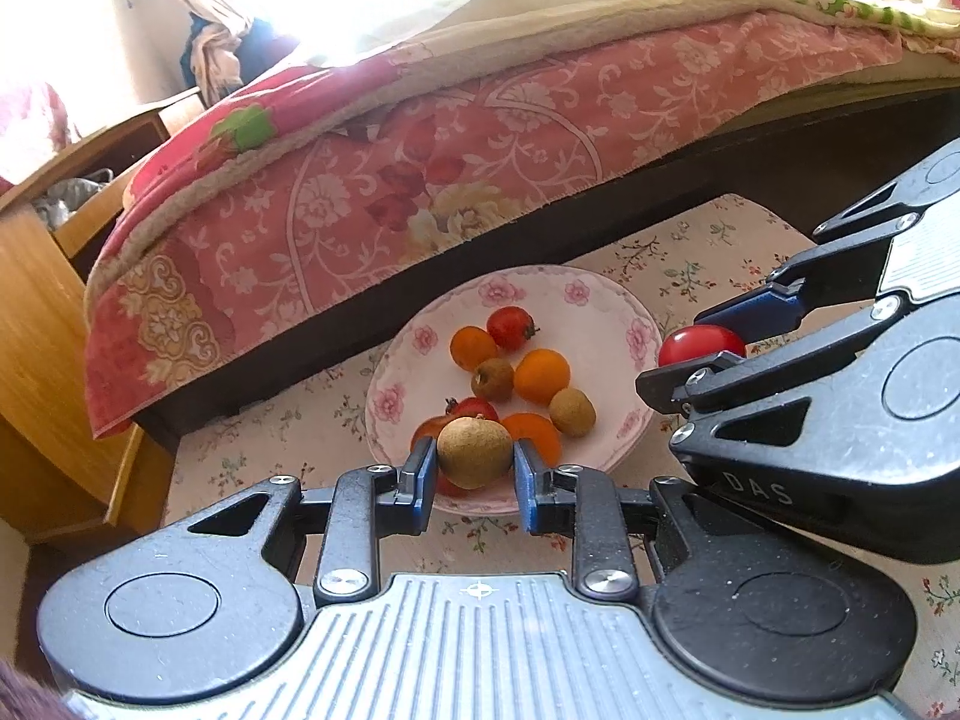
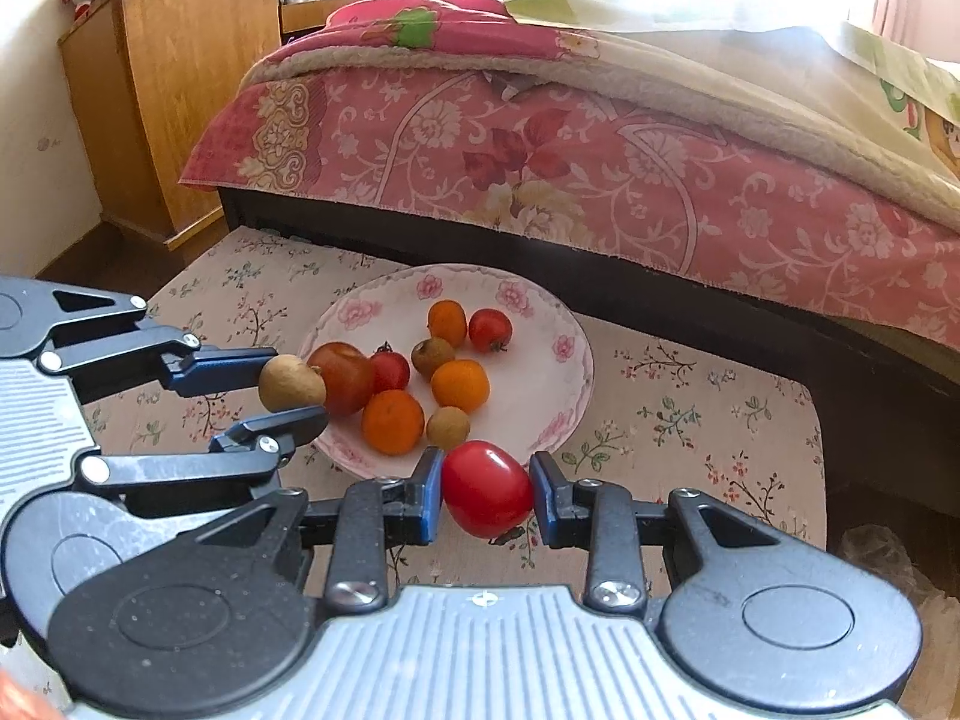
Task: Organize fruits
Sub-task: 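Carry the brown fruit in the left tool over the plate while the right tool carries the tomato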
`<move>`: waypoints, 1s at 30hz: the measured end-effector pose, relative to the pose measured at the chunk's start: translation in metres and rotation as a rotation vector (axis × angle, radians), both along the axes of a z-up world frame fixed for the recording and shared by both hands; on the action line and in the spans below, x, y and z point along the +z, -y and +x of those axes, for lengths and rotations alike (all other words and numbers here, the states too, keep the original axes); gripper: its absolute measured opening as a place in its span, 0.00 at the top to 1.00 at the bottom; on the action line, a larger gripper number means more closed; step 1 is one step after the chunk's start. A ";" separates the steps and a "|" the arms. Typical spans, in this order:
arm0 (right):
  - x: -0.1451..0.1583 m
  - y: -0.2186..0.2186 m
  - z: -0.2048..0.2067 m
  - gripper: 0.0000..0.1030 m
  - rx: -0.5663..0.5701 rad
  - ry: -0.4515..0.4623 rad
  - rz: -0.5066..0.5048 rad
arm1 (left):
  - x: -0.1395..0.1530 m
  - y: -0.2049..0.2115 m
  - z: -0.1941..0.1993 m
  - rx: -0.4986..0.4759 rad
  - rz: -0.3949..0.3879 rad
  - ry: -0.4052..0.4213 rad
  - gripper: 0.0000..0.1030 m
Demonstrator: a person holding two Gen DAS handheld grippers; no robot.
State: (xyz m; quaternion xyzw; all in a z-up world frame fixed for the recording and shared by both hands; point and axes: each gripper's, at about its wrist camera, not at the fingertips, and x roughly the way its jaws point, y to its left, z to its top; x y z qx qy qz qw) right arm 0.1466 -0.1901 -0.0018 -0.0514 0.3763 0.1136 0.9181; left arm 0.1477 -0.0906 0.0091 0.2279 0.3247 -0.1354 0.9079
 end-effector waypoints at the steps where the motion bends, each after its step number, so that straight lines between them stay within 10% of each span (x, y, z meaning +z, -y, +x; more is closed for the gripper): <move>1: 0.000 0.000 0.001 0.66 -0.002 0.001 0.000 | 0.000 0.000 0.001 -0.001 0.001 0.003 0.67; 30: -0.004 0.011 0.046 0.66 -0.014 -0.011 0.040 | -0.004 0.004 0.045 0.010 -0.008 0.008 0.67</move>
